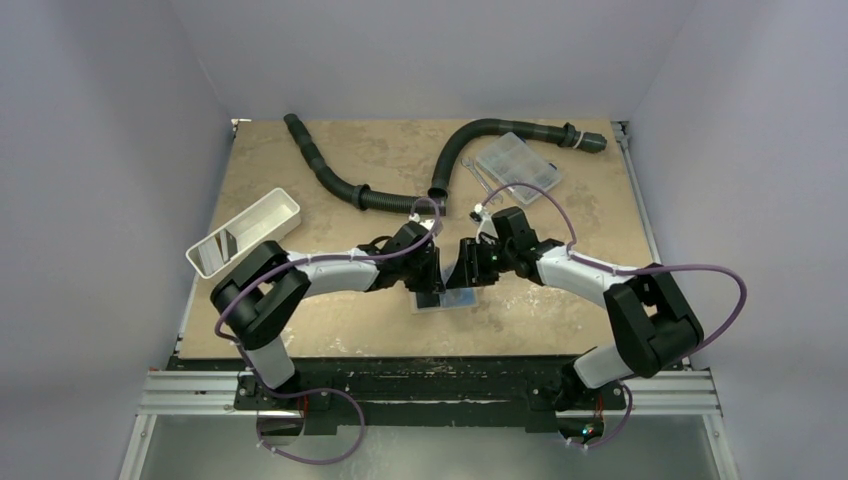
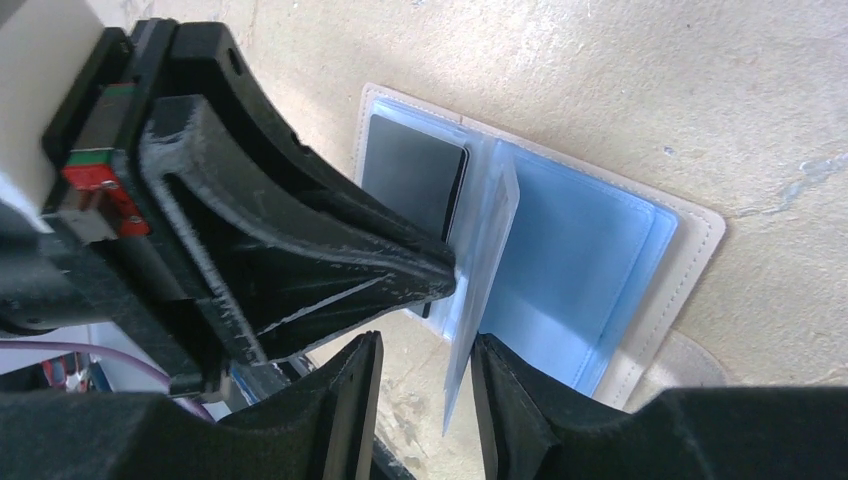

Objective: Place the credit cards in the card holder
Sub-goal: Insert the credit card into the card holder.

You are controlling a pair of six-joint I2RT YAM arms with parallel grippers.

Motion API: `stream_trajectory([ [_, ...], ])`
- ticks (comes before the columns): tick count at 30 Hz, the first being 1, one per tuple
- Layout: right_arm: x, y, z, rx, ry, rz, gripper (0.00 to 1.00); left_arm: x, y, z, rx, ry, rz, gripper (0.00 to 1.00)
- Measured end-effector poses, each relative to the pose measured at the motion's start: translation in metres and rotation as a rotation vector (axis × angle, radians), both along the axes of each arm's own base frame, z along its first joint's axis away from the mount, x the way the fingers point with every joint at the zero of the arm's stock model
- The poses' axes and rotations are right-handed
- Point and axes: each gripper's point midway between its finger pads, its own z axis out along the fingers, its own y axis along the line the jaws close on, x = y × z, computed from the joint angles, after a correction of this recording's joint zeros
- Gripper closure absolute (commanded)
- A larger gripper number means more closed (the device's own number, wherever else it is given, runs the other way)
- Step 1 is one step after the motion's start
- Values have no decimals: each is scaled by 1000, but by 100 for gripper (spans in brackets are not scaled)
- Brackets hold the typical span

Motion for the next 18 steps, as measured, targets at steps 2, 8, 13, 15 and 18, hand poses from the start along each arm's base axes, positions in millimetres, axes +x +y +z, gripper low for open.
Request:
stream_trajectory([
  [2,0,2,1,1,-2,6,52,-1,4,5,4,2,5,85],
  [8,-2,9,5,8,-12,25,50,8,21,39,-29,-43,43,83],
  [13,-6,18,7,18,-15,51,48,19,57,55,-30,-62,119,81],
  [15,-8,21,5,18,-8,58,47,23,77,57,-16,-63,158,79],
  [18,-11,28,0,21,9,67,44,28,106,64,8,-61,217,75],
])
